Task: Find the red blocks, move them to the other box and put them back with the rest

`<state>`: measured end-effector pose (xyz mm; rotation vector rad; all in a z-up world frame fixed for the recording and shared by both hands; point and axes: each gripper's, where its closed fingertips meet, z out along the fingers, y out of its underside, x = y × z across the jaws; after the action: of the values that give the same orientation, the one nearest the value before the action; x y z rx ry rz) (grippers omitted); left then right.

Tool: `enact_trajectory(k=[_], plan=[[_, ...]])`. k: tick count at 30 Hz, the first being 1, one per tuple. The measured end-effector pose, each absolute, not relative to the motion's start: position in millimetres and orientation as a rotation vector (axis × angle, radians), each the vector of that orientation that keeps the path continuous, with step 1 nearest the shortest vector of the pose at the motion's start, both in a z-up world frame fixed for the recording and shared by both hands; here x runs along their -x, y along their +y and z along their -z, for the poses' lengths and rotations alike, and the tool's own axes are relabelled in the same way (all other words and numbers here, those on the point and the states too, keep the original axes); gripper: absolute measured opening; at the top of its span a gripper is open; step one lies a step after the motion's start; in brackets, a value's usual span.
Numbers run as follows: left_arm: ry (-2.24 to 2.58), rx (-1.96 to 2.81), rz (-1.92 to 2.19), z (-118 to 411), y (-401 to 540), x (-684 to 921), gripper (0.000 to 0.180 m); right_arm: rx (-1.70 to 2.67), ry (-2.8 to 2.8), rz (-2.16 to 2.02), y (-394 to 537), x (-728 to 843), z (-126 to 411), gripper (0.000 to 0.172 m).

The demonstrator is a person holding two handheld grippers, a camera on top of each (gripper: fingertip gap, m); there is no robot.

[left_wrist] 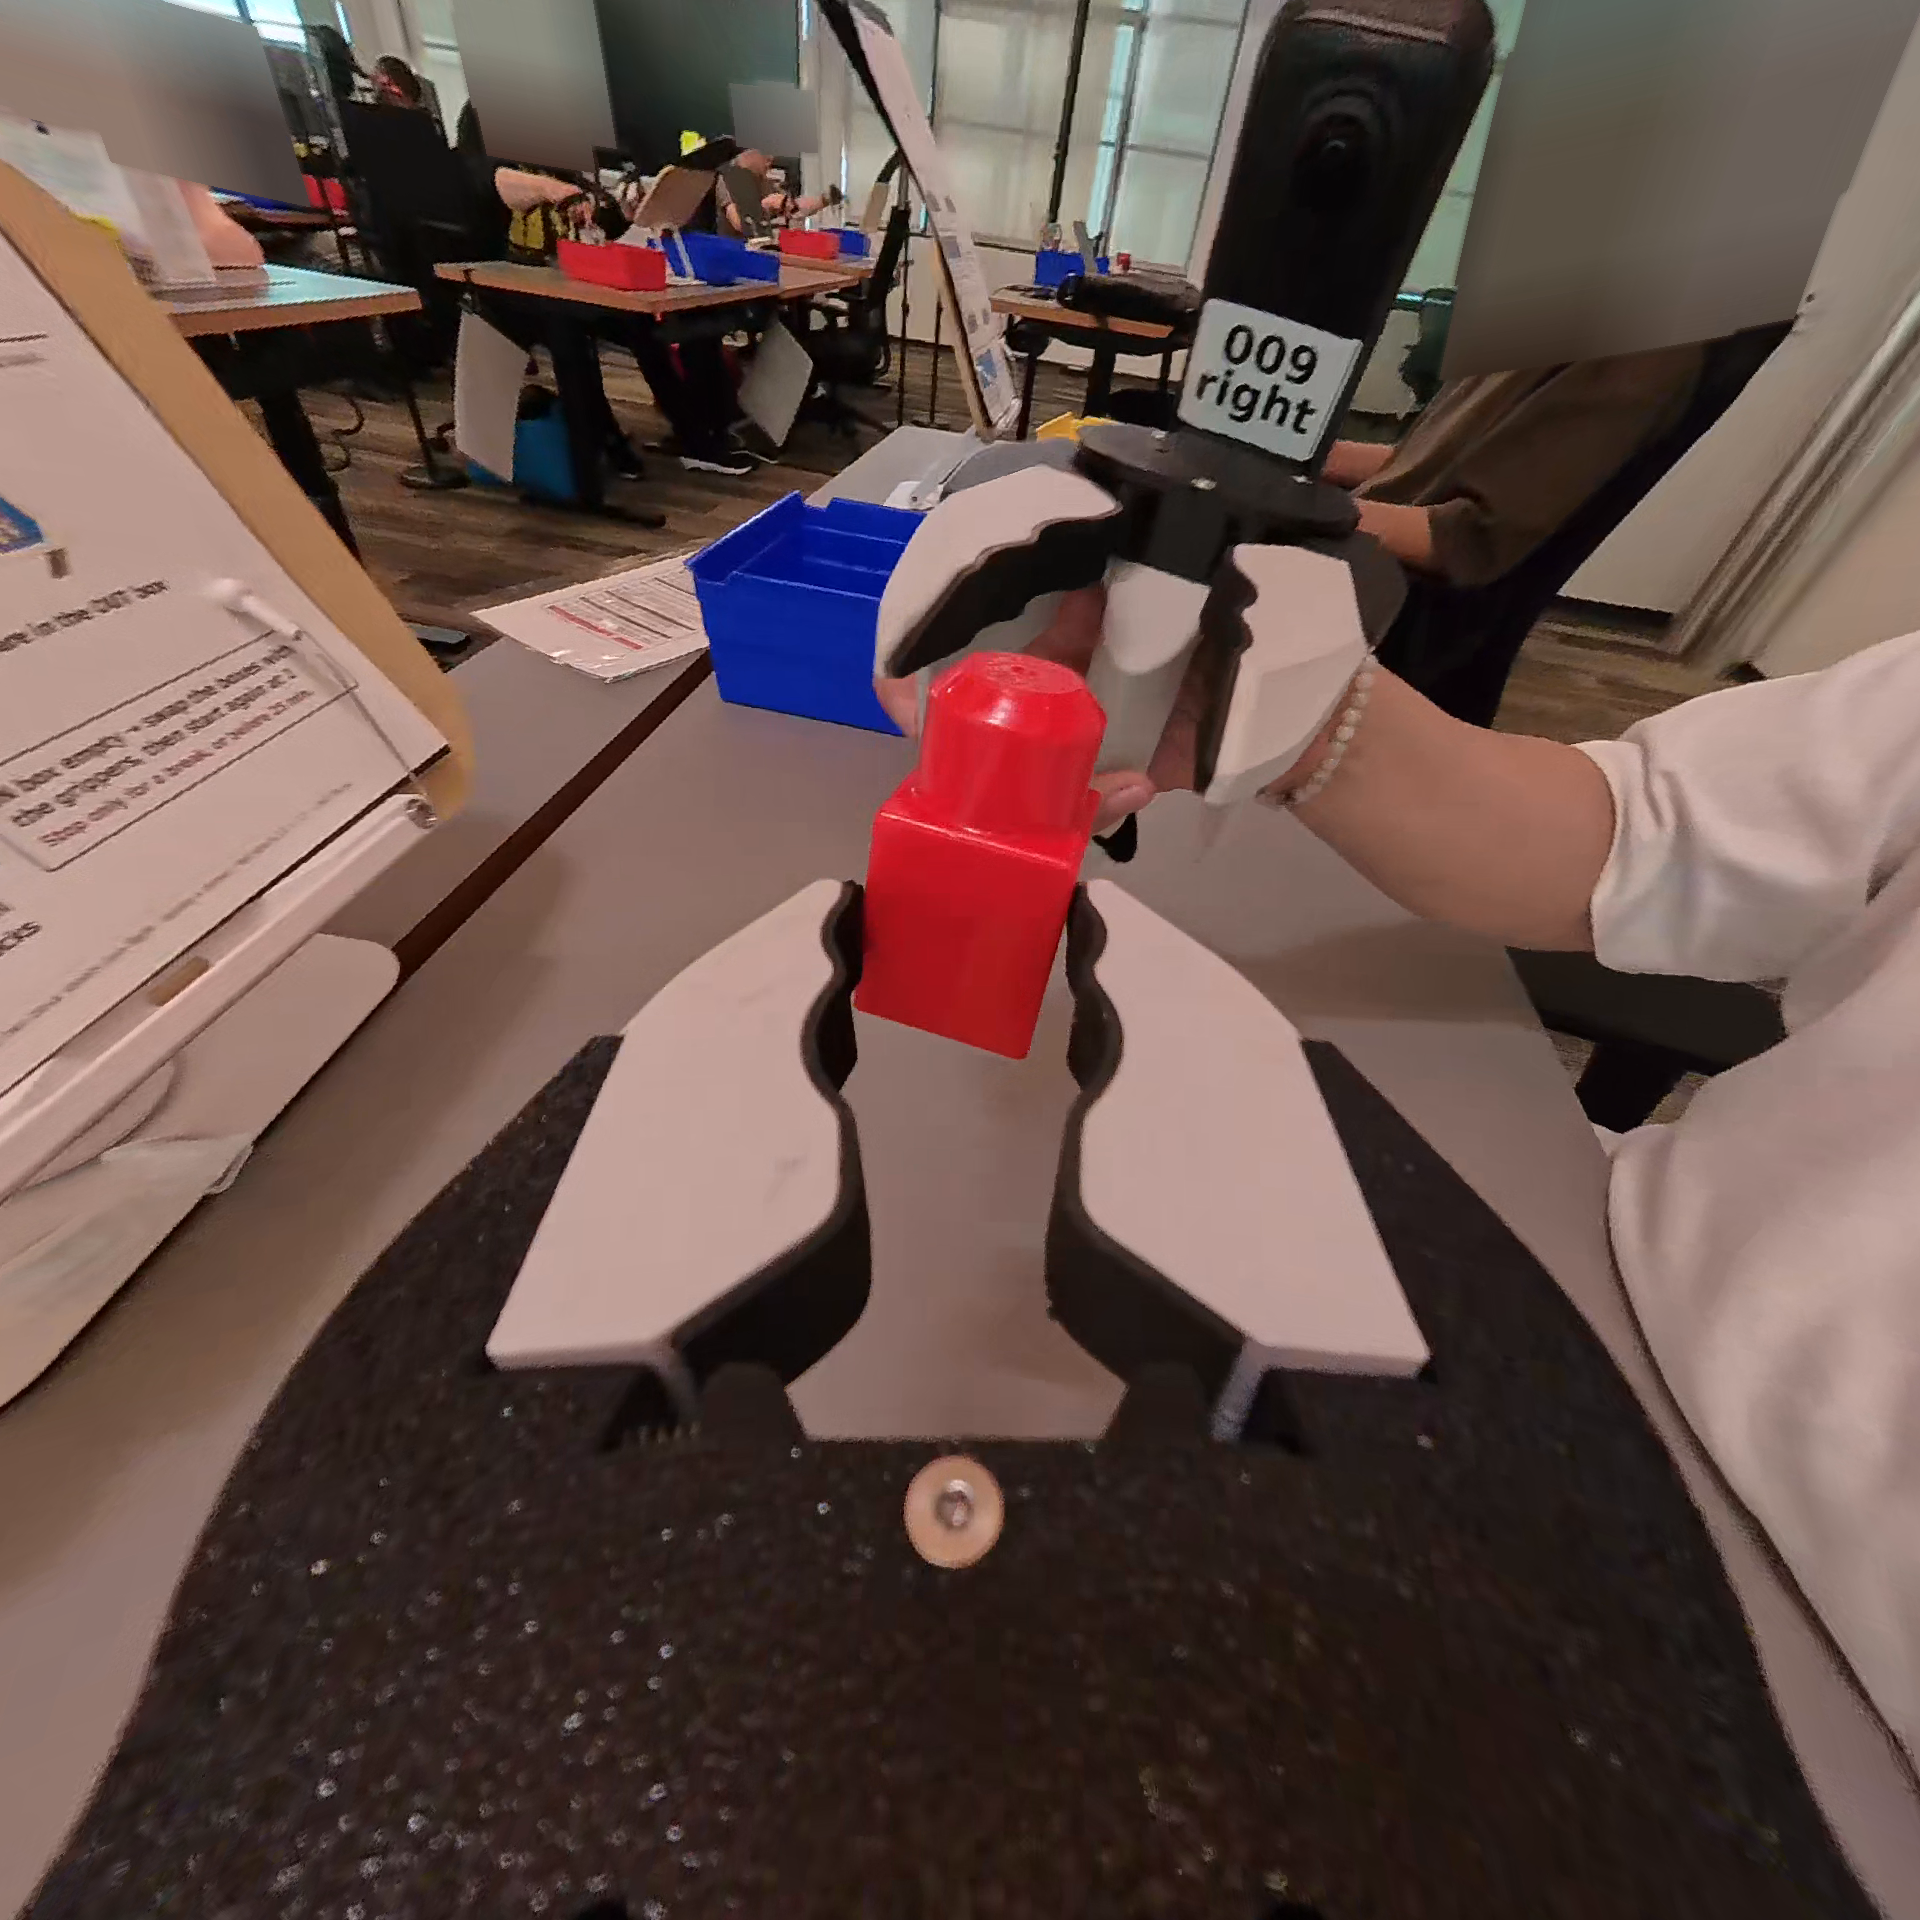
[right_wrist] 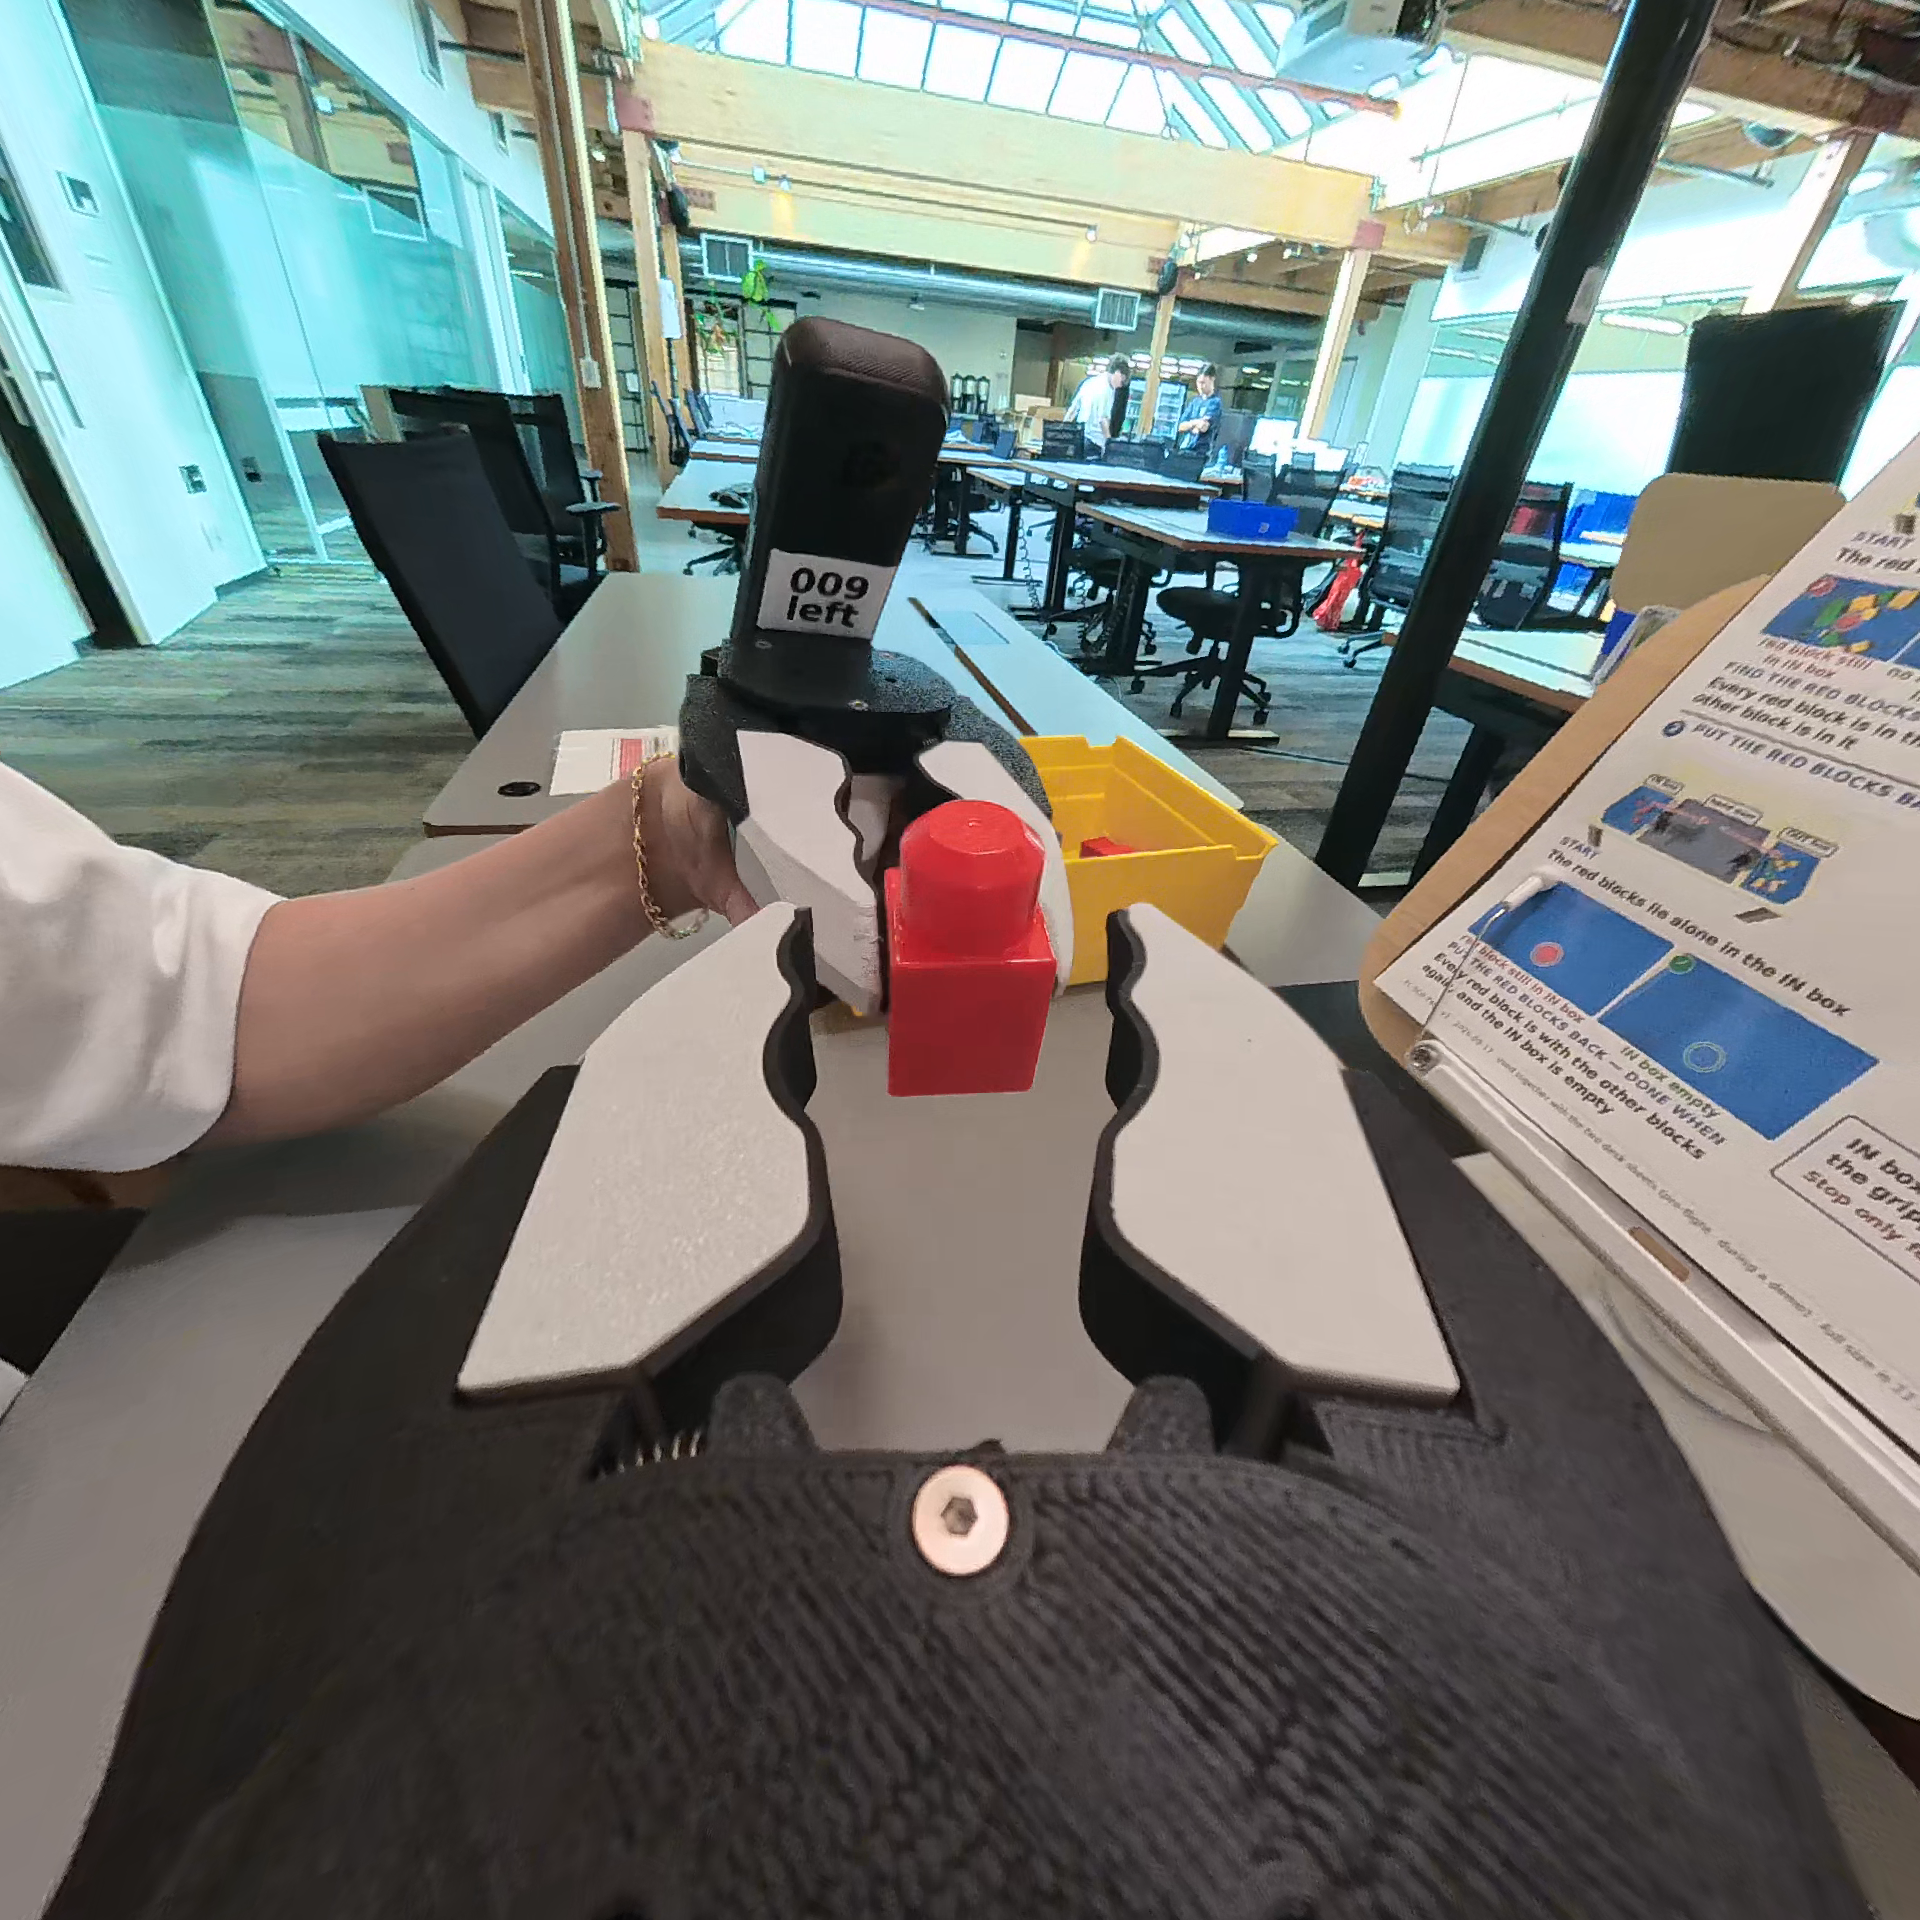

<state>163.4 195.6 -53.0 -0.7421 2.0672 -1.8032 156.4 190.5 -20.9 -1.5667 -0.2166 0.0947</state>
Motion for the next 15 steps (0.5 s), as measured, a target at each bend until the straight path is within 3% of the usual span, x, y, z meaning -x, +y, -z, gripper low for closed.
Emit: enact_trajectory(k=[3, 6, 12, 15], plan=[[2.080, 0.702, 1.832, 54, 186, -160, 0.037, 1.582, -0.218, -0.126, 192, -153, 29, 0.052], [2.081, 0.671, 1.834, 53, 180, -158, 0.037, 1.583, -0.243, -0.159, 191, -148, 33, 0.037], [1.976, 0.687, 1.839, 46, 176, -163, 0.039, 1.577, -0.165, -0.188, 183, -159, 28, 0.035], [1.947, 0.728, 1.733, 48, 180, -168, 0.059, 1.581, -0.036, -0.066, 158, -192, 16, 0.035]])
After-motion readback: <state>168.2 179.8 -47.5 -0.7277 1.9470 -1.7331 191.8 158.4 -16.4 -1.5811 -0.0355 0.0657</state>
